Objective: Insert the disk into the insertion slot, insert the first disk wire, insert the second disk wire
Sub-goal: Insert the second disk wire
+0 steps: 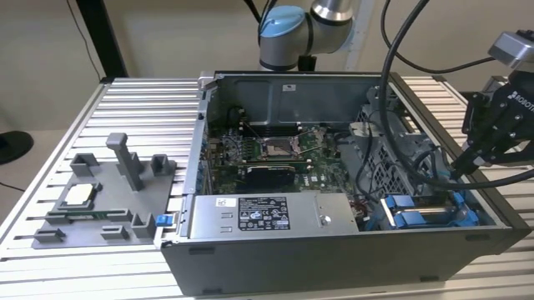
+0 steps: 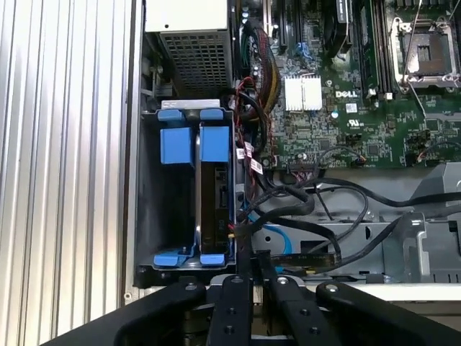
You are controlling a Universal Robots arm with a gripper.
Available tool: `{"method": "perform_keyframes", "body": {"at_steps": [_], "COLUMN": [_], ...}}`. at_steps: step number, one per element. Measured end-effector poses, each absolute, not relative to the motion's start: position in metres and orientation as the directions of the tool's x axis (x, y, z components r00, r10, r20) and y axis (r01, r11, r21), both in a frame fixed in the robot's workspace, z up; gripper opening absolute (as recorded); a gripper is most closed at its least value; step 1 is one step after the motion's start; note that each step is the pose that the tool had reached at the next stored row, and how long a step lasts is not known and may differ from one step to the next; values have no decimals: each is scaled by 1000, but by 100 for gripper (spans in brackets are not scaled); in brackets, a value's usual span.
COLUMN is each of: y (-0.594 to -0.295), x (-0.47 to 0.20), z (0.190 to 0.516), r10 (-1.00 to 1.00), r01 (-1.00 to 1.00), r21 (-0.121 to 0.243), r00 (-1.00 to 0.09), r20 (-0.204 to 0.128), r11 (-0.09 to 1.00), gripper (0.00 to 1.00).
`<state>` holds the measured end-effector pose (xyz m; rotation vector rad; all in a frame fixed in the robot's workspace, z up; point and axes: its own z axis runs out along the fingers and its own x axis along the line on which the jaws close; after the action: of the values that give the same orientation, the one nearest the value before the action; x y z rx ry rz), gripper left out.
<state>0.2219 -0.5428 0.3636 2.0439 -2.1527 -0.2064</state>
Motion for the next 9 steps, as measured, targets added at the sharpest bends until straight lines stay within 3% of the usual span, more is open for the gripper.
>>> {"method": "perform_keyframes", "body": {"at_steps": [1,9], "y": [-543,-543], "x": [222,231], "z": [364,360], "r10": [-998,-998], "r01": [-975,-970], "r21": [214,237], "r00": [-49,-48], "r20": [25,26], "r11": [53,53], "gripper": [100,100]}}
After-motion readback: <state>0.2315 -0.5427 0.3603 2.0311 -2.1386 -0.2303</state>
